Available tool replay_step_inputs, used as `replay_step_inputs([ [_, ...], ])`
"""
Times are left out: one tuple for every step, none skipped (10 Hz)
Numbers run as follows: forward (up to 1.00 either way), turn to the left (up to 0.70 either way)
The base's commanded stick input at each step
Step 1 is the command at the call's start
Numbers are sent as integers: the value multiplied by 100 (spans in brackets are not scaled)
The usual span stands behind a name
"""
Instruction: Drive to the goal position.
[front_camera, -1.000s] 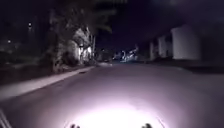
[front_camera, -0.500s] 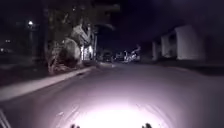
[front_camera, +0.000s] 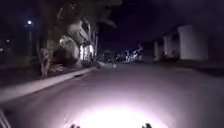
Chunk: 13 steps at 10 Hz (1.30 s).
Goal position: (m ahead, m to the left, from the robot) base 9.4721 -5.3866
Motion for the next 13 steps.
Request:
replay_step_inputs([
  [85,0],
  [85,0],
  [85,0],
  [85,0],
  [85,0],
  [85,0],
  [85,-11],
  [85,-34],
  [85,-34],
  [85,-34],
  [85,-31],
  [85,-16],
  [85,0],
])
